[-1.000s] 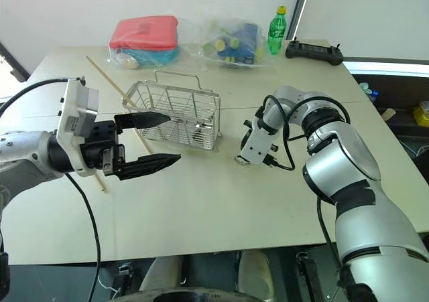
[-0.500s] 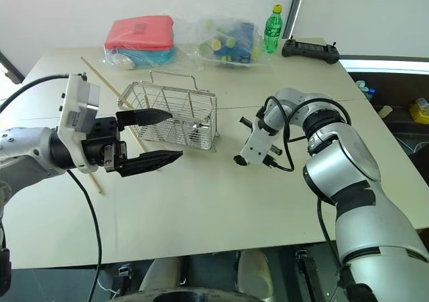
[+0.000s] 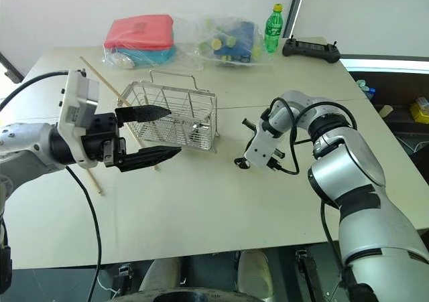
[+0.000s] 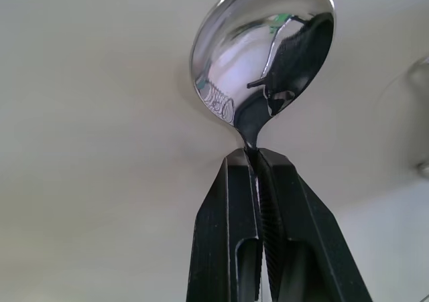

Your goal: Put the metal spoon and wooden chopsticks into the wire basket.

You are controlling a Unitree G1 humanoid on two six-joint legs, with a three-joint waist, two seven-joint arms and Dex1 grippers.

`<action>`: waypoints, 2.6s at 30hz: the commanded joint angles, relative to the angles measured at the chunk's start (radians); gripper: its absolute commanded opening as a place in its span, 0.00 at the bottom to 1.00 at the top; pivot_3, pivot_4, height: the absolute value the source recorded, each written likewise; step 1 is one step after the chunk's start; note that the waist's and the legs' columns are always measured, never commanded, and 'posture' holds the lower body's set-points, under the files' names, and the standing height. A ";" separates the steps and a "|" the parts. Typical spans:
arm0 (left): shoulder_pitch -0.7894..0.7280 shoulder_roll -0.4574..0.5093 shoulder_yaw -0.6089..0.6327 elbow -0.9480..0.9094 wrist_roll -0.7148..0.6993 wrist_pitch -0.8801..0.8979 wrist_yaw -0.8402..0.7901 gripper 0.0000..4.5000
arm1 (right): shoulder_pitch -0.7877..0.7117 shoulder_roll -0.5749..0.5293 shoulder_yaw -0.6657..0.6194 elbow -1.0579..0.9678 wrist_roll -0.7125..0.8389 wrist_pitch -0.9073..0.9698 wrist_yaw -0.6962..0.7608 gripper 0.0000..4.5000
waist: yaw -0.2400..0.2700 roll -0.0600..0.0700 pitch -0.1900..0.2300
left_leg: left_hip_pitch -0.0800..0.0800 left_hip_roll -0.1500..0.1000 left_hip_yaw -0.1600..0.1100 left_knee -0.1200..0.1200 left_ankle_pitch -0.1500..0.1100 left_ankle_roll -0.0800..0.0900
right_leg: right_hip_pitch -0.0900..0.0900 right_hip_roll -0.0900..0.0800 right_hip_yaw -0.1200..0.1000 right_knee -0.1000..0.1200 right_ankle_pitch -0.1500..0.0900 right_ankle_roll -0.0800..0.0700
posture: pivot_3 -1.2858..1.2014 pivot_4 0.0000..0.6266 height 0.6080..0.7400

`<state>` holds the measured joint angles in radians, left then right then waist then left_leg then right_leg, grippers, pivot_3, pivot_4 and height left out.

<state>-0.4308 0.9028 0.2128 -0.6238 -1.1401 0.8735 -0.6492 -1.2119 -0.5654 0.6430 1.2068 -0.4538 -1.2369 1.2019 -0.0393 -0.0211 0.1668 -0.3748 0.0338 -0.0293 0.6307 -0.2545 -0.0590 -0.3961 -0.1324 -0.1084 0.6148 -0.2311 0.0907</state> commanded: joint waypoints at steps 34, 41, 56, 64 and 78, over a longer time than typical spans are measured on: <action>-0.082 0.026 0.076 0.177 0.167 -0.086 -0.134 1.00 | 0.368 0.082 -0.600 -1.348 1.189 1.798 -0.523 0.01 | 0.029 0.000 0.002 | -0.013 0.000 0.001 0.001 -0.001 0.002 | -0.012 0.000 -0.001 -0.001 0.001 0.001 | 0.52 0.24 0.58; -0.074 0.028 0.093 0.157 0.149 -0.078 -0.116 1.00 | 0.397 0.117 -0.613 -1.284 1.096 1.781 -0.532 0.32 | 0.028 0.000 0.002 | -0.013 0.000 0.000 0.000 -0.001 0.002 | -0.013 0.000 -0.001 -0.001 0.001 0.001 | 0.52 0.24 0.58; -0.127 0.018 0.054 0.202 0.171 -0.092 -0.130 1.00 | 0.410 0.086 -0.687 -1.300 1.039 1.798 -0.544 0.99 | 0.028 0.000 0.002 | -0.013 0.000 0.000 0.000 -0.001 0.002 | -0.012 0.000 -0.001 -0.001 0.001 0.001 | 0.52 0.24 0.58; -0.160 0.007 0.079 0.233 0.164 -0.076 -0.113 1.00 | 0.390 -0.117 -0.774 -1.378 1.124 1.894 -0.384 0.99 | 0.031 0.000 0.002 | -0.013 0.000 0.000 0.000 -0.001 0.002 | -0.012 0.000 -0.001 -0.002 0.001 0.001 | 0.52 0.24 0.58; -0.267 0.035 0.273 0.482 0.131 0.160 0.326 1.00 | 0.761 -0.542 -0.945 -1.571 1.191 1.881 0.039 0.99 | 0.032 -0.001 0.002 | -0.009 0.000 0.000 0.000 -0.001 0.002 | -0.008 -0.001 -0.001 -0.002 -0.002 0.005 | 0.52 0.24 0.58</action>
<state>-0.6612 0.9364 0.4582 -0.1673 -1.0296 0.9957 -0.4278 -0.4485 -1.0979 -0.2529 -0.3338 0.7214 0.6607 1.2436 -0.0075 -0.0224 0.1689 -0.3828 0.0340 -0.0292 0.6313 -0.2557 -0.0567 -0.4031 -0.1330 -0.1097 0.6128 -0.2332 0.0957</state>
